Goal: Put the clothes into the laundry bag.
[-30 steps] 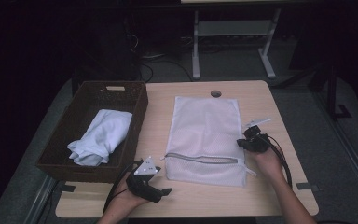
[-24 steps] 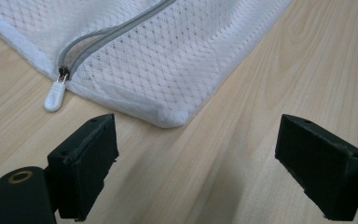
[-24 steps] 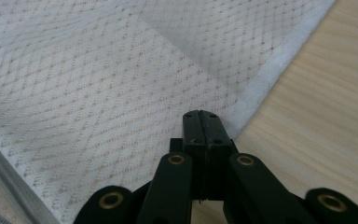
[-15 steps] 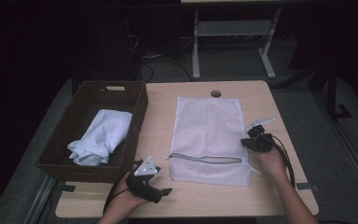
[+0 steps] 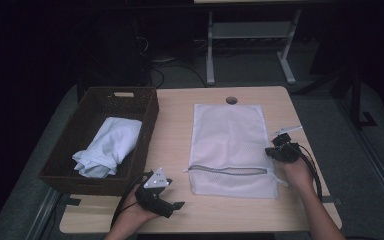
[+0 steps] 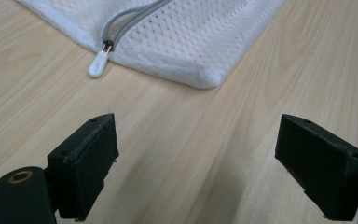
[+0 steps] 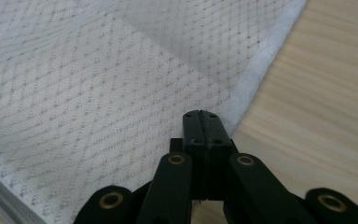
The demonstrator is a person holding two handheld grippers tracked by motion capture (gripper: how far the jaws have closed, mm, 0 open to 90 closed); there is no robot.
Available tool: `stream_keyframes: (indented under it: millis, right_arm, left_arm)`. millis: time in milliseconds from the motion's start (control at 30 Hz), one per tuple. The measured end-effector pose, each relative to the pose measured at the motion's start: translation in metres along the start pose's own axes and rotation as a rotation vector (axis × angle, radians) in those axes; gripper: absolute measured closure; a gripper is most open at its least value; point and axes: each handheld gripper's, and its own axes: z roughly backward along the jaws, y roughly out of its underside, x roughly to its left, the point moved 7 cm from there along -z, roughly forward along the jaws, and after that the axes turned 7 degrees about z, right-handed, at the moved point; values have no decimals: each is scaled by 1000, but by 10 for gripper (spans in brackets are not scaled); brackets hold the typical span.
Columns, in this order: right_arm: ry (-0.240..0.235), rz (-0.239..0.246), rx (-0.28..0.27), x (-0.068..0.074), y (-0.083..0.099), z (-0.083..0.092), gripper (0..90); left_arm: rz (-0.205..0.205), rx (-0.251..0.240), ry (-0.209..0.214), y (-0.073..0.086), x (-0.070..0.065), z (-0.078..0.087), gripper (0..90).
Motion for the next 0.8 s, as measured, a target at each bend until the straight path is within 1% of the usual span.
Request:
stream_keyframes:
  millis: [200, 500, 800]
  right_arm:
    - [23, -12, -5, -8, 5, 3, 897]
    - [40, -35, -3, -18, 12, 7, 897]
    - [63, -64, 8, -31, 21, 13, 897]
  left_arm:
    - [0, 1, 1, 0, 0, 0, 125]
    - [1, 1, 1, 0, 0, 0, 125]
    - [-2, 6, -1, 0, 0, -1, 125]
